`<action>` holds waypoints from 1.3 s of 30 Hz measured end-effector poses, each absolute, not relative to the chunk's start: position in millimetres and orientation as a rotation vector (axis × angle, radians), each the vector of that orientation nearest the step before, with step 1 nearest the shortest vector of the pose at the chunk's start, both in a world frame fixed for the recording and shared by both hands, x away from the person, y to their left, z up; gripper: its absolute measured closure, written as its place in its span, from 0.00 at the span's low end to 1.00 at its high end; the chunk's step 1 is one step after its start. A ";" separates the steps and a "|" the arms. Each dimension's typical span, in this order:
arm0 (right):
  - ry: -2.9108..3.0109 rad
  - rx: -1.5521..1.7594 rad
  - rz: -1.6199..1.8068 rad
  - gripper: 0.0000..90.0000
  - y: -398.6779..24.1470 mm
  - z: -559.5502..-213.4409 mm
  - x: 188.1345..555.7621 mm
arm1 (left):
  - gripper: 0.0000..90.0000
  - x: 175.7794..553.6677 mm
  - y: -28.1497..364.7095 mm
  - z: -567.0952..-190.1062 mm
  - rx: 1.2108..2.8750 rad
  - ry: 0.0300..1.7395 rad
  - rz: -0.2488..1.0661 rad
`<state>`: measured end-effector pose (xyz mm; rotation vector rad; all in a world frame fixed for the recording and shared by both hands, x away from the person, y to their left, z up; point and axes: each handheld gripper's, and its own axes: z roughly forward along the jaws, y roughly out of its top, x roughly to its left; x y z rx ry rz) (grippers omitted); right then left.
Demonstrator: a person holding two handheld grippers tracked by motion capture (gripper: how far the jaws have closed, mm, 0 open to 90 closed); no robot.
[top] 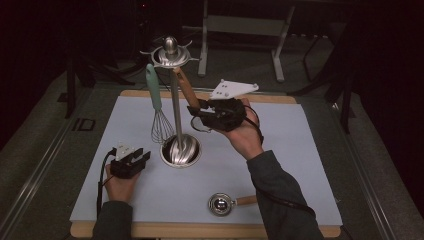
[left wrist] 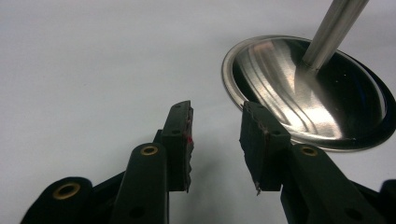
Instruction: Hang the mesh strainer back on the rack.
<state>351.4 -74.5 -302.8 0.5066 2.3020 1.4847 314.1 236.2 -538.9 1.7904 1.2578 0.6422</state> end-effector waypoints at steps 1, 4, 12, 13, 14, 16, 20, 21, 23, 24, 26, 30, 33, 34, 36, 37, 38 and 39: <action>2.303 0.511 1.484 0.79 -73.0 -303.0 352.4 | 0.71 314.1 236.1 -538.9 1.789 1.259 0.643; 2.313 0.515 1.490 0.79 -68.6 -304.4 355.1 | 0.71 314.1 236.2 -538.9 1.792 1.258 0.642; 2.341 0.504 1.458 0.78 -59.2 -306.2 354.3 | 0.71 314.1 236.2 -538.8 1.790 1.259 0.641; 2.341 0.506 1.457 0.78 -58.8 -306.2 353.9 | 0.71 314.1 236.2 -538.8 1.791 1.259 0.641; 2.342 0.506 1.455 0.78 -58.4 -306.1 353.7 | 0.71 314.2 236.1 -538.9 1.790 1.260 0.641; 2.342 0.503 1.455 0.77 -58.4 -305.9 353.5 | 0.71 314.2 236.2 -538.9 1.790 1.260 0.641; 2.338 0.509 1.467 0.77 -59.4 -304.2 353.1 | 0.71 314.2 236.1 -538.9 1.789 1.261 0.641; 2.340 0.514 1.476 0.78 -59.4 -303.6 353.1 | 0.71 314.2 236.1 -538.9 1.790 1.261 0.641; 2.353 0.522 1.486 0.78 -59.1 -302.6 354.0 | 0.71 314.1 236.2 -538.9 1.789 1.260 0.642; 2.359 0.526 1.492 0.78 -58.6 -302.6 354.5 | 0.71 314.1 236.2 -538.8 1.791 1.260 0.641; 2.365 0.530 1.499 0.78 -57.7 -302.8 355.4 | 0.71 314.1 236.2 -538.8 1.792 1.258 0.642; 2.370 0.544 1.497 0.78 -54.7 -302.9 357.5 | 0.71 314.2 236.2 -538.9 1.788 1.260 0.640; 2.376 0.548 1.489 0.78 -51.9 -302.2 358.9 | 0.71 314.2 236.2 -538.9 1.790 1.259 0.640; 2.379 0.550 1.490 0.78 -51.0 -302.1 359.4 | 0.71 314.2 236.2 -538.9 1.789 1.259 0.640; 2.383 0.560 1.493 0.78 -50.0 -302.1 360.7 | 0.71 314.2 236.3 -538.8 1.791 1.258 0.640; 2.384 0.560 1.494 0.78 -49.8 -302.0 361.5 | 0.71 314.2 236.3 -538.8 1.790 1.258 0.640; 2.384 0.560 1.496 0.78 -49.6 -302.0 361.8 | 0.71 314.2 236.3 -538.8 1.790 1.258 0.640; 2.385 0.558 1.496 0.78 -49.5 -302.1 362.2 | 0.71 314.2 236.2 -538.8 1.790 1.258 0.640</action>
